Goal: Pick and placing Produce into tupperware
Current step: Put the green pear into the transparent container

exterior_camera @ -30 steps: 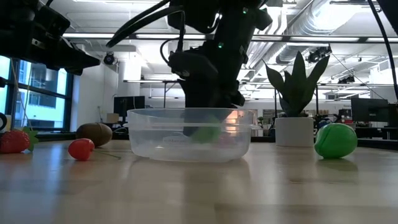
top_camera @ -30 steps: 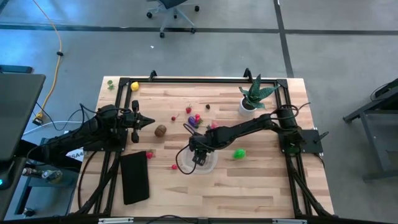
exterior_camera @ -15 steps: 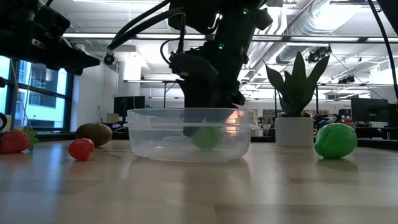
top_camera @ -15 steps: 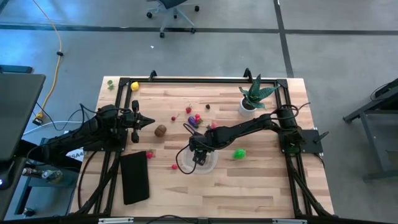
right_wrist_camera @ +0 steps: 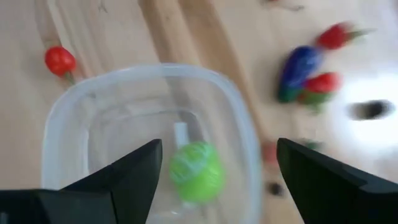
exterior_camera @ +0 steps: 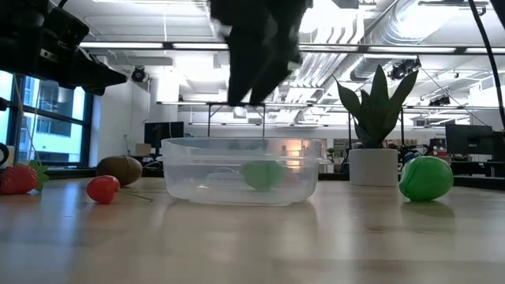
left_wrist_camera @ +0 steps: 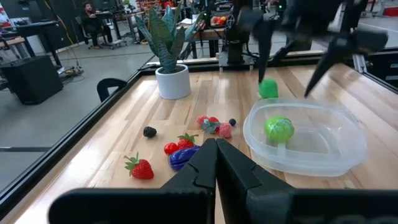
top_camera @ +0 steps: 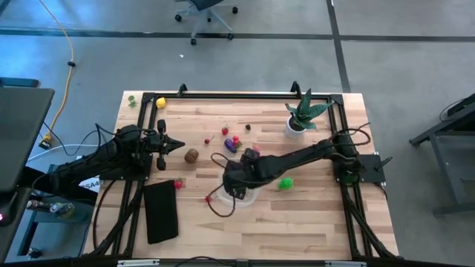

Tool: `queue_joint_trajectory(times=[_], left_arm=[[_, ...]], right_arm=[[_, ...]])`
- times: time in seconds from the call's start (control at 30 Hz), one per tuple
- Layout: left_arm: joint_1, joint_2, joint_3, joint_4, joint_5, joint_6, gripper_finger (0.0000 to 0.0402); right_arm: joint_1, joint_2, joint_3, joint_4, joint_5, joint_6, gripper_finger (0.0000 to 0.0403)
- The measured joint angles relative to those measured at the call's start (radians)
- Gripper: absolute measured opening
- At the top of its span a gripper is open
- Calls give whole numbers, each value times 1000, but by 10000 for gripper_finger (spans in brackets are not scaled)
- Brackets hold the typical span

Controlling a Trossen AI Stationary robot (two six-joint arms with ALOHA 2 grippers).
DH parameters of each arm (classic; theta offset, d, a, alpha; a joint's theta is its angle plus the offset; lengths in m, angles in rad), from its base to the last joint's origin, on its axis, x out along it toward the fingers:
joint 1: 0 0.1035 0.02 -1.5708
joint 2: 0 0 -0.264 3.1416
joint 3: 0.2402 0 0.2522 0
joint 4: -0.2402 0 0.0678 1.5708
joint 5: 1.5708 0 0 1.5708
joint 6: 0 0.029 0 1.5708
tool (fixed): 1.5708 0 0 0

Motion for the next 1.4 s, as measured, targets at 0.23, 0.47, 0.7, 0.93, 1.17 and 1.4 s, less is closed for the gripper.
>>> queue_joint_trajectory(times=[0.23,0.47,0.7,0.93,1.17,1.4], left_arm=[[0,0,0,0,0,0,1],[0,0,0,0,0,0,1],[0,0,0,0,0,0,1],[0,0,0,0,0,0,1],[0,0,0,0,0,0,1],[0,0,0,0,0,0,1]], right_arm=[[105,-34,20,-243,130,191,307],[166,-257,-297,-93,117,360,307],[135,-524,-678,171,-67,335,307],[124,-669,-908,239,-145,193,307],[125,-757,-1010,277,-230,-113,307],[118,-749,-1034,324,-298,-382,307]])
